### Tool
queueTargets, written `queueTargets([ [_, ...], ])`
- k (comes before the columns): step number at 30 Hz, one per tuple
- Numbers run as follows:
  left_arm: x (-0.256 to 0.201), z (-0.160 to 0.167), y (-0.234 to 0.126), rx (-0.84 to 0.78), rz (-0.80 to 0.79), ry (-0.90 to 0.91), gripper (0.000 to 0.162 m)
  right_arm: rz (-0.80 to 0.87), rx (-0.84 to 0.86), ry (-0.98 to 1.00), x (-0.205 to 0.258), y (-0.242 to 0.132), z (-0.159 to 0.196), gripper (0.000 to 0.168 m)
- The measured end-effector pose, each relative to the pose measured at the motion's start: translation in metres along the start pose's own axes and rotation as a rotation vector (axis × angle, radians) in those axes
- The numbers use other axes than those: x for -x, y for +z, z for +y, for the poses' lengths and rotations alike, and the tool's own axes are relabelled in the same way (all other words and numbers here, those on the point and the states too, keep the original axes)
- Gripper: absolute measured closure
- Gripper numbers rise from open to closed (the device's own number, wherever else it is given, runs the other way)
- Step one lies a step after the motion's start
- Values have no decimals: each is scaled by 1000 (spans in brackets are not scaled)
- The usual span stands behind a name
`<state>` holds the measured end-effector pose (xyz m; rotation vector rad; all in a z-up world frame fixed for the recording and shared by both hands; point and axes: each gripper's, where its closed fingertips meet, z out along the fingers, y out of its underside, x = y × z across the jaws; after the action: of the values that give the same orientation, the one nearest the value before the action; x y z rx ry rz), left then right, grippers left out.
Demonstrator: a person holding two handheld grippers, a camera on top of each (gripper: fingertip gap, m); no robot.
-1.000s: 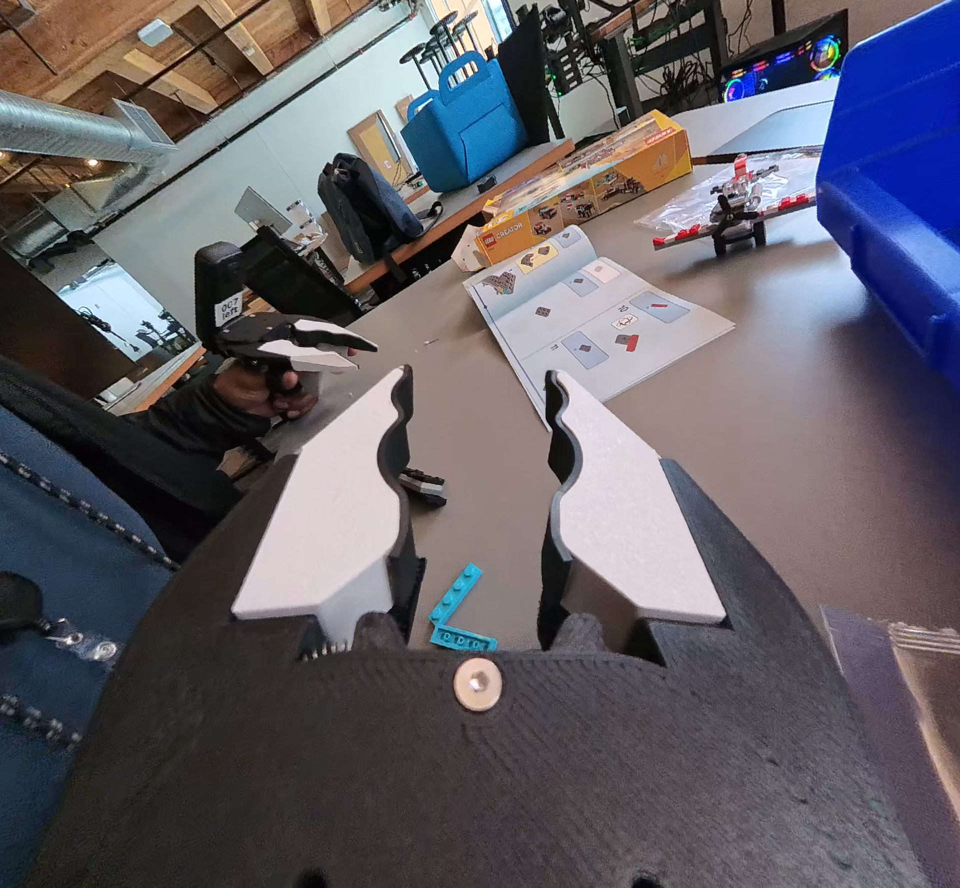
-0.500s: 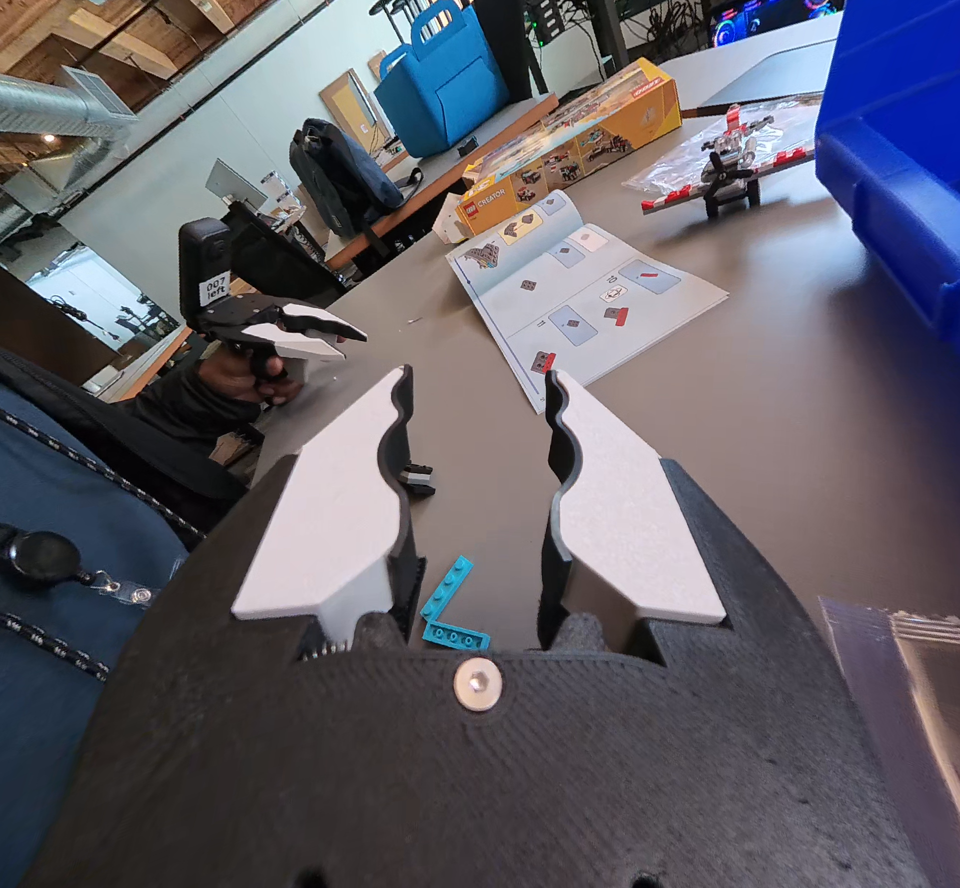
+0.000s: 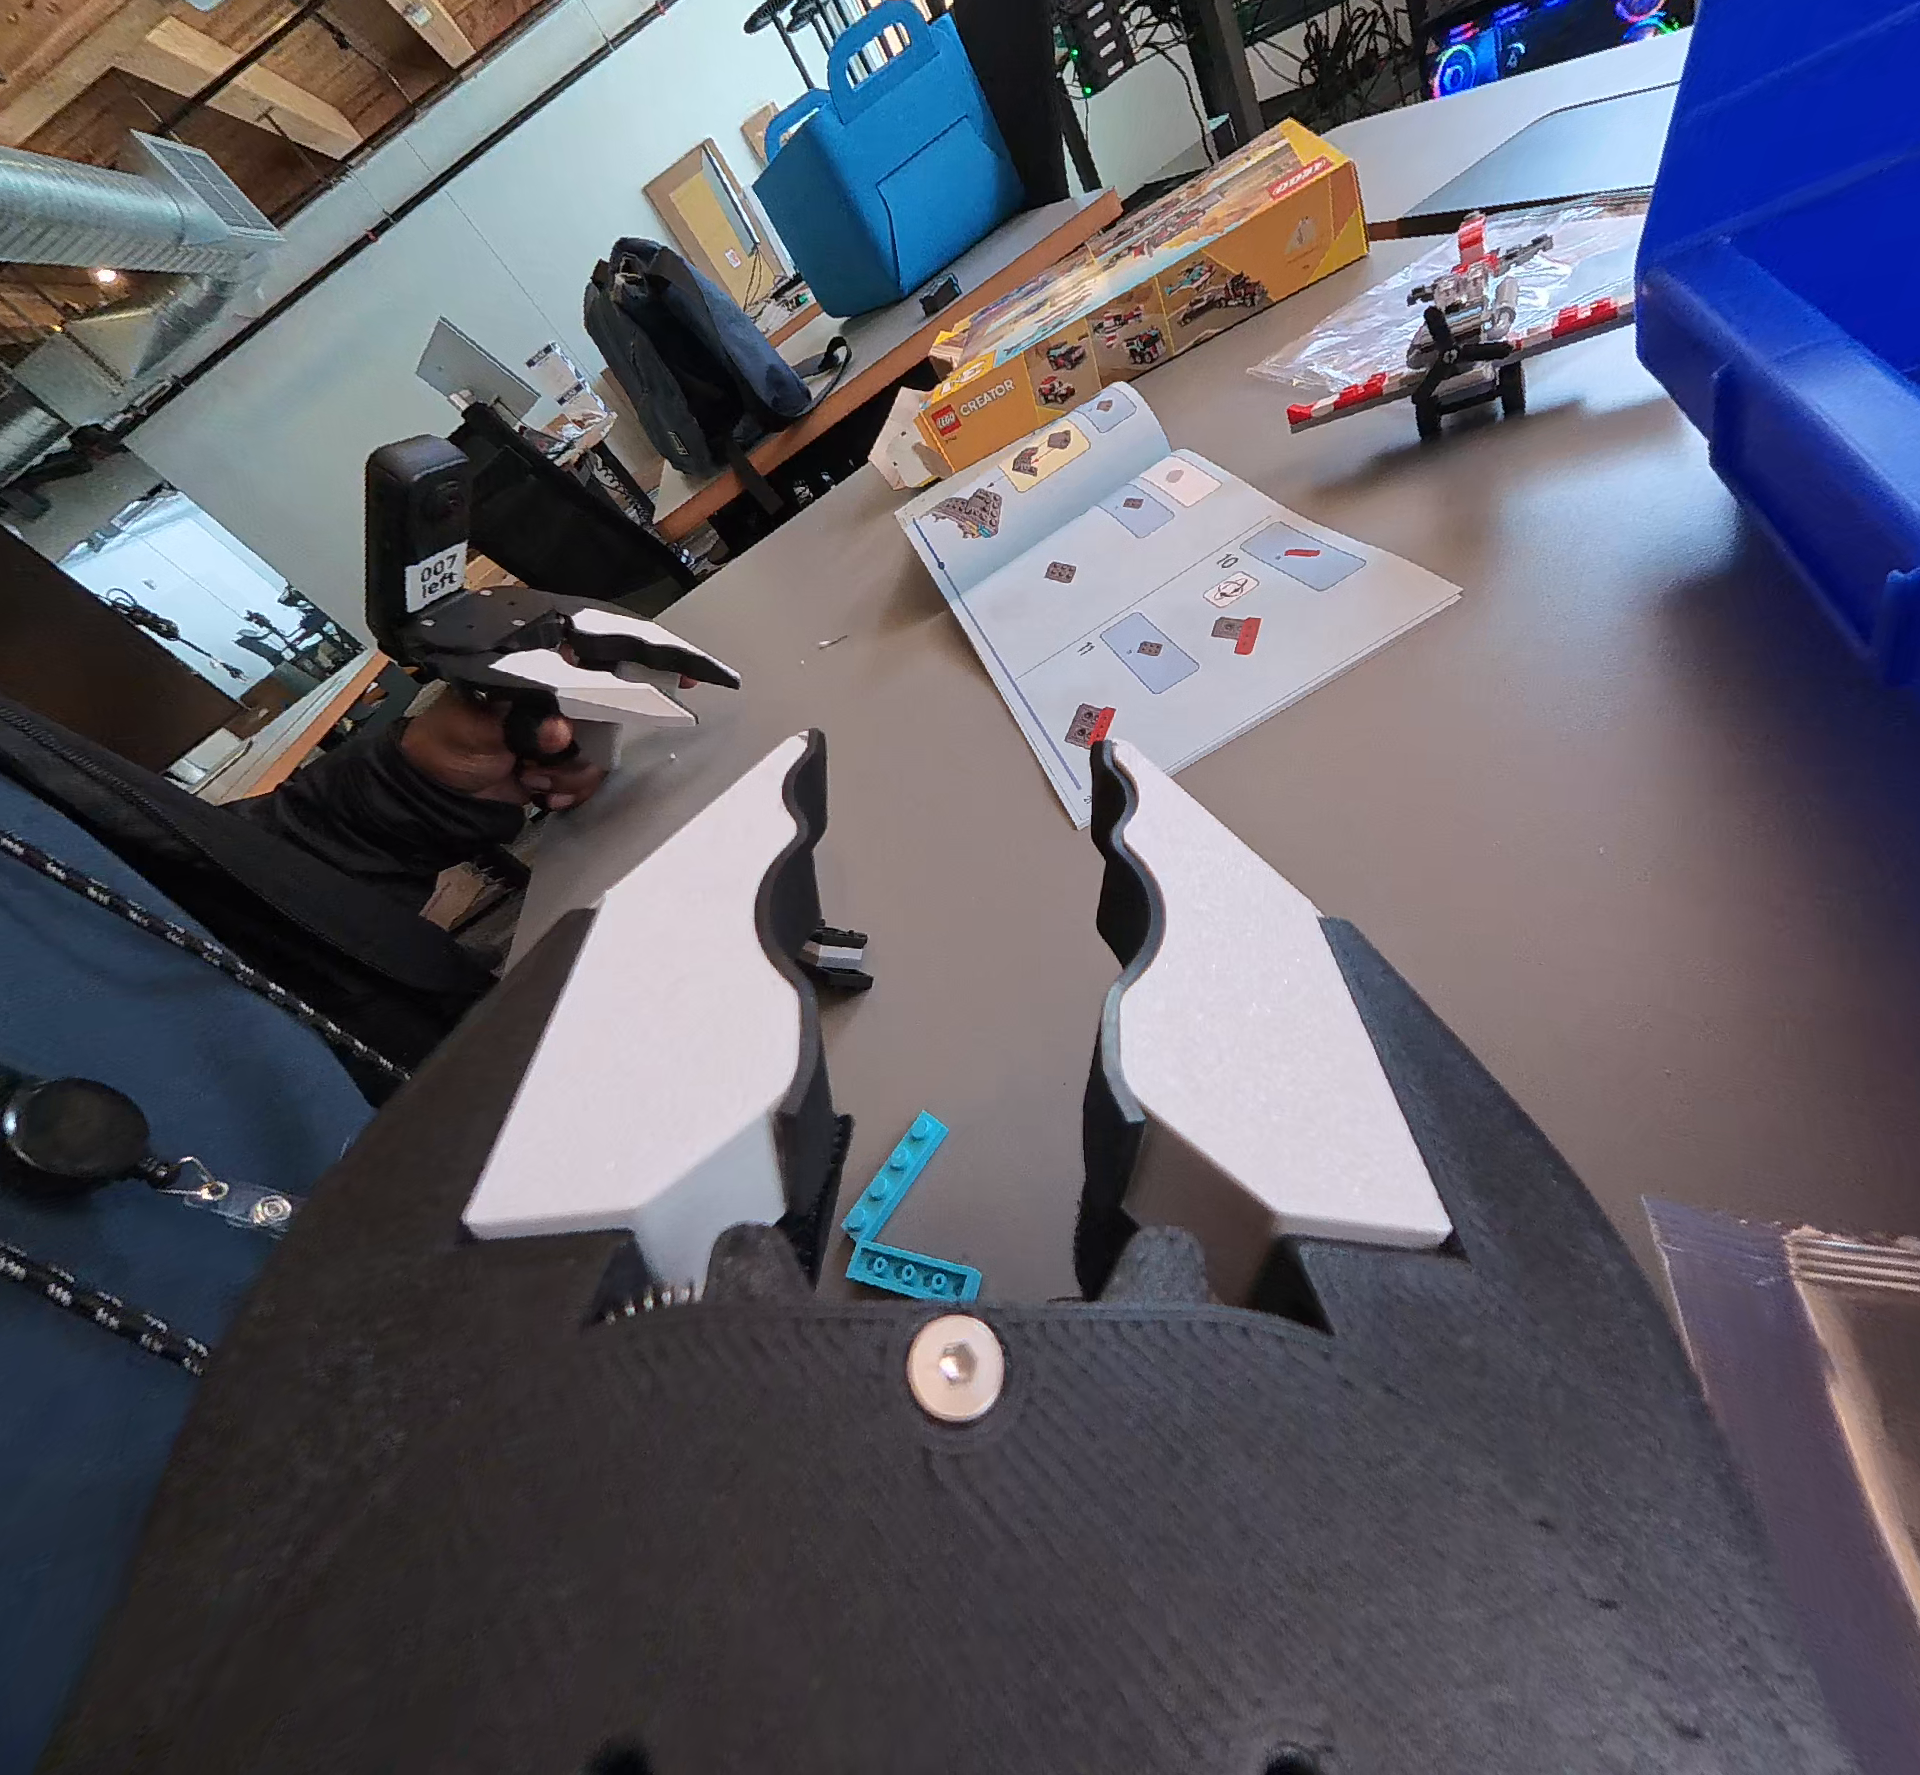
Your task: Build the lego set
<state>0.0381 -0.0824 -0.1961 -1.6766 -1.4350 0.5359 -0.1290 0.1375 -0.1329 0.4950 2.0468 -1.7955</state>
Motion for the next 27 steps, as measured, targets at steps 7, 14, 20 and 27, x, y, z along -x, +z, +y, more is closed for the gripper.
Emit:
queueTargets([
  [7, 0, 1, 1, 8, -7, 13, 121, 4, 4, -1, 0, 1, 1, 117],
  [14, -1, 2, 2, 17, 6, 8, 121, -15, -1, -84, 11, 9, -1, 114],
  [20, -2, 6, 5, 44, 9, 7, 121, -95, -24, -279, 26, 31, -24, 115],
  [27, 0, 11, 10, 95, -15, 25, 122, -232, -60, -419, 23, 63, -45, 116],
])
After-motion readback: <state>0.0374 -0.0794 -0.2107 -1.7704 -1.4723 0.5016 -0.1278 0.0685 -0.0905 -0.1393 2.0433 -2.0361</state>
